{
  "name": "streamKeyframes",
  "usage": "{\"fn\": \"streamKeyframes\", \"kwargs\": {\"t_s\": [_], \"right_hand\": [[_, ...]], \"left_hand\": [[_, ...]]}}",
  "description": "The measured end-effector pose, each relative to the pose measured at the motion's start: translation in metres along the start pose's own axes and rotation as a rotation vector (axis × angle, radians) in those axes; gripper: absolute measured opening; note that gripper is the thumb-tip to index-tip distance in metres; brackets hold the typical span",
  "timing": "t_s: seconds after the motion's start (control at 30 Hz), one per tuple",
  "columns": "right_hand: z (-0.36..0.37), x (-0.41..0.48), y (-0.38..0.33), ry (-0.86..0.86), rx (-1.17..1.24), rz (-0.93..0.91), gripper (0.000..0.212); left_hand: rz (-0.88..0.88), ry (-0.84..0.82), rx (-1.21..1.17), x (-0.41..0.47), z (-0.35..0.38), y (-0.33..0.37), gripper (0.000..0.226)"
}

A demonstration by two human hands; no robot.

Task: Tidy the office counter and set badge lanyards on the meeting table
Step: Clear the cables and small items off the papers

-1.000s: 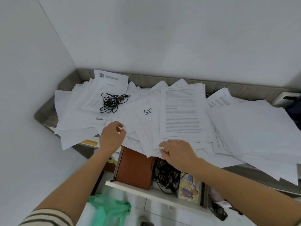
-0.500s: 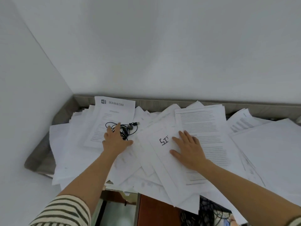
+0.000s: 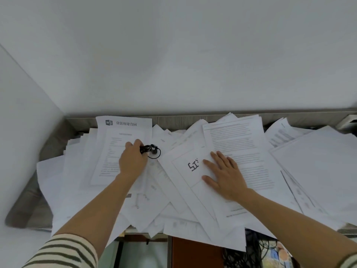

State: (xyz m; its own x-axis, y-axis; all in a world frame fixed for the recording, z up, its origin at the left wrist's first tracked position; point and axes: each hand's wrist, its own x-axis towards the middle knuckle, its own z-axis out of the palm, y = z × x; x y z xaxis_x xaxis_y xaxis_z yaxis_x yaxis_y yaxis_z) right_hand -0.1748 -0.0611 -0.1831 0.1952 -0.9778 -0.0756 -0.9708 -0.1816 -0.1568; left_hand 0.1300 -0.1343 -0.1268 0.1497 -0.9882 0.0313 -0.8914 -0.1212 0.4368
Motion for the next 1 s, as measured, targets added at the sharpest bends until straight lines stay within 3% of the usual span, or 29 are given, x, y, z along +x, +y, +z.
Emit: {"fn": "streamKeyframes", "kwargs": {"t_s": [0.07,0.2,0.37,0.53,0.7,0.87,0.93,1.0], "right_hand": [[-0.005,0.002,0.0,-0.033,0.039,0.011,0.081],[-0.034,0.0,-0.006,-0.092,0.186,0.045,0.059],[-0.064,-0.055,0.003,0.115,0.372,0.027,0.045],[-0.068,-0.136,0.029,0.153,0.489,0.009,0.036],[-0.048,-0.213,0.051,0.086,0.517,0.037,0.026],[-0.018,-0.265,0.068,-0.019,0.435,0.08,0.027],[-0.007,-0.279,0.074,-0.072,0.406,0.102,0.026],[0.002,-0.288,0.08,-0.103,0.376,0.119,0.025]], "left_hand": [[0.007,0.072,-0.149,-0.007,-0.013,0.012,0.019],[0.022,0.086,-0.459,-0.037,-0.04,0.039,0.013],[-0.023,-0.021,-0.775,-0.115,-0.06,0.084,0.019],[-0.031,-0.196,-0.927,-0.201,-0.042,0.12,0.02],[-0.118,-0.443,-0.944,-0.273,0.005,0.136,0.018],[-0.238,-0.722,-0.722,-0.314,0.065,0.132,0.017],[-0.272,-0.737,-0.667,-0.316,0.093,0.131,0.02],[-0.24,-0.652,-0.638,-0.314,0.118,0.134,0.027]]}}
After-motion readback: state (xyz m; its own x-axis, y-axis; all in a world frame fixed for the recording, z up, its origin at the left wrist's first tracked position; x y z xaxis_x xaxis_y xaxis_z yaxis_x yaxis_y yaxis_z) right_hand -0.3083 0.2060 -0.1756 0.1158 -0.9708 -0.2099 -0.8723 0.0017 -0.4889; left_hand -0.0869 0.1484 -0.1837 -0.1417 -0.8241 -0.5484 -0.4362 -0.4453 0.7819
